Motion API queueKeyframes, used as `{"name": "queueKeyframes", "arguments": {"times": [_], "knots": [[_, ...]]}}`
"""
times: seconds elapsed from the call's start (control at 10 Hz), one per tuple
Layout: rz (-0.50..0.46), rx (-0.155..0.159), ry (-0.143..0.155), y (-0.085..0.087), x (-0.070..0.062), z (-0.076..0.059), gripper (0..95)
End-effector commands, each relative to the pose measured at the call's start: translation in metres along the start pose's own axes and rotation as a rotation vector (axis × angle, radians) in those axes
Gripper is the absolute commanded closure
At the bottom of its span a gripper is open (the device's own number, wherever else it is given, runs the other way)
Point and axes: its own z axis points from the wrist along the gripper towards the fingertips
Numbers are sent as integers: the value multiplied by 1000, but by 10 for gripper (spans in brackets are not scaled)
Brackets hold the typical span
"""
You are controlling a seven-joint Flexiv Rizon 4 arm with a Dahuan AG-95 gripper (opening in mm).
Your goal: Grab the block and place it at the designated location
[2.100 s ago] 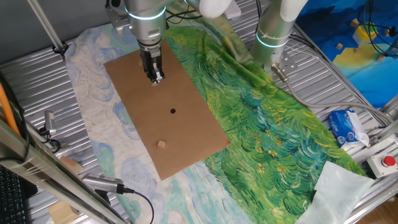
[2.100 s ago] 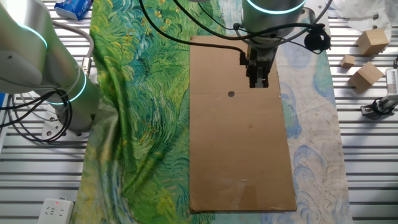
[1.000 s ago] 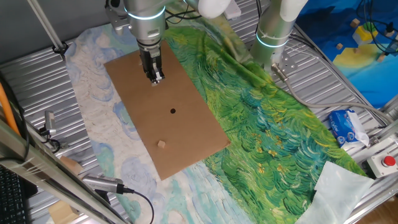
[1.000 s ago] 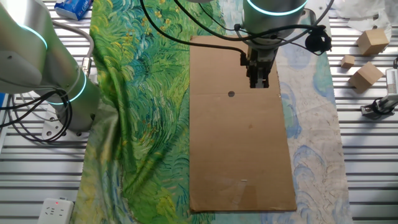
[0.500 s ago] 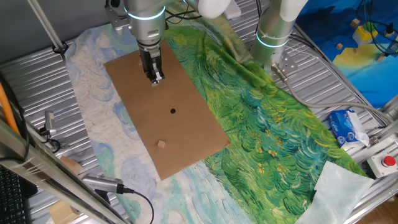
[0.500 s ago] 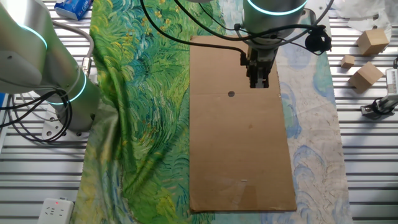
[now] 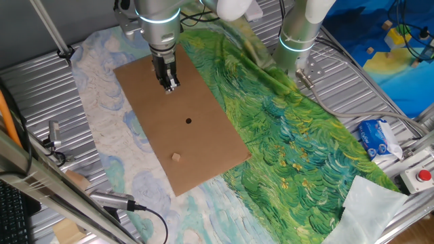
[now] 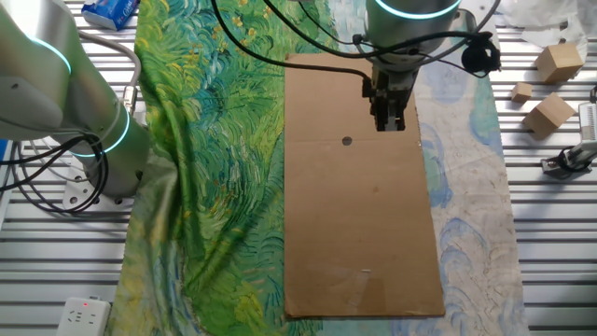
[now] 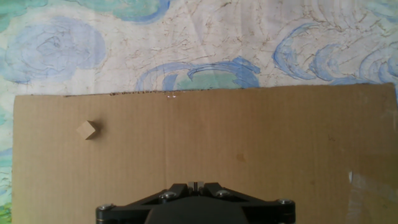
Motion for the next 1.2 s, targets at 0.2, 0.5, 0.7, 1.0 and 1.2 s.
{"name": "queueKeyframes", "arguments": {"times": [0.2,0.5,0.7,1.0,1.2], "knots": [[28,3,-6,-1,1,0,950],[74,4,2,-1,1,0,950],[84,3,6,-1,1,0,950],[94,2,6,-1,1,0,950],[75,0,7,-1,1,0,950]]}}
